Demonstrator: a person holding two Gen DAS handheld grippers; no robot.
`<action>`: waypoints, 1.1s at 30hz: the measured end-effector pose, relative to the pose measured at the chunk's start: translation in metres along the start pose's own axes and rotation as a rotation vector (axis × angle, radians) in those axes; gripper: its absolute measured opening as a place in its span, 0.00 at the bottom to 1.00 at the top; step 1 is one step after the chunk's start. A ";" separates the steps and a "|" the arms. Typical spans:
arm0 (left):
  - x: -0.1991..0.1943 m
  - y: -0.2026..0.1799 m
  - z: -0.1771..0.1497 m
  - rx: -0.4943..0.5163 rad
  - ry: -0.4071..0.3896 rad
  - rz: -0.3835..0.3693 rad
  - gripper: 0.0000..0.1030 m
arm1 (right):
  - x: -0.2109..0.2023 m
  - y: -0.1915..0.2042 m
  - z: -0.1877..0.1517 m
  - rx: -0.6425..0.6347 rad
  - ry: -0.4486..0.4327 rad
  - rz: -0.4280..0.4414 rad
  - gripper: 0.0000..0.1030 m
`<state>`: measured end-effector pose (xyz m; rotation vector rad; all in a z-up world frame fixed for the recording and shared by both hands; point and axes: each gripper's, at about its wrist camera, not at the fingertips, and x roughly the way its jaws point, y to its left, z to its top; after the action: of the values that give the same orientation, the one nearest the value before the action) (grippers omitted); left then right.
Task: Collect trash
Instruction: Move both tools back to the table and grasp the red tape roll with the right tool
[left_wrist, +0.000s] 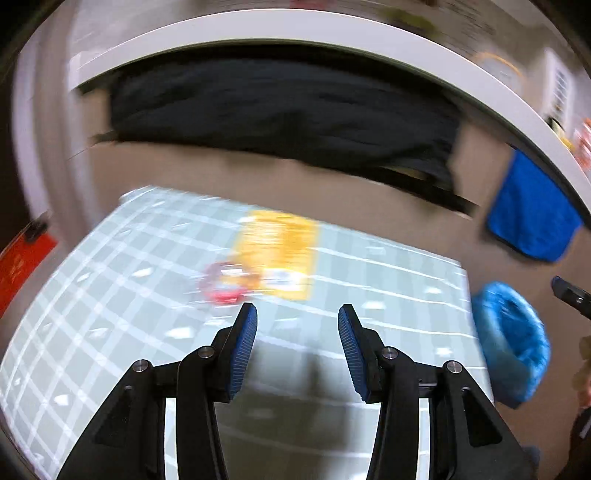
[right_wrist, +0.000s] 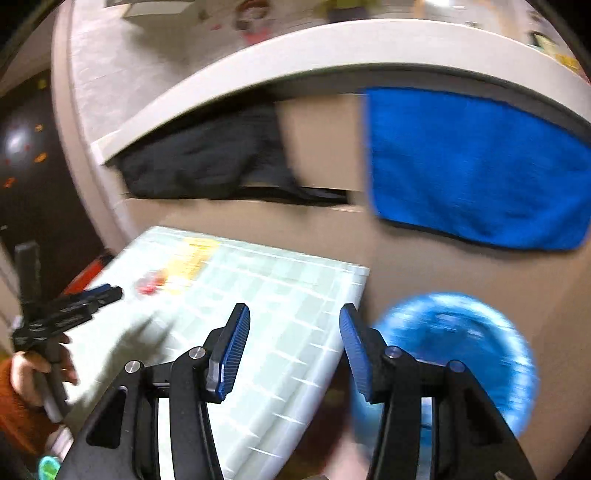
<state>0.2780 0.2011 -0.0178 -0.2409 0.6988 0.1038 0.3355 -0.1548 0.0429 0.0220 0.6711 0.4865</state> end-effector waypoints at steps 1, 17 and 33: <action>-0.002 0.018 0.000 -0.025 0.002 0.003 0.45 | 0.009 0.016 0.005 -0.004 0.012 0.031 0.46; 0.010 0.141 0.002 -0.071 0.051 -0.060 0.45 | 0.209 0.205 0.015 -0.214 0.252 0.115 0.45; 0.006 0.193 0.008 -0.115 0.060 0.017 0.45 | 0.279 0.288 -0.012 -0.612 0.272 -0.019 0.44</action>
<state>0.2536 0.3900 -0.0516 -0.3496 0.7554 0.1535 0.3943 0.2222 -0.0819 -0.6361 0.7627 0.6668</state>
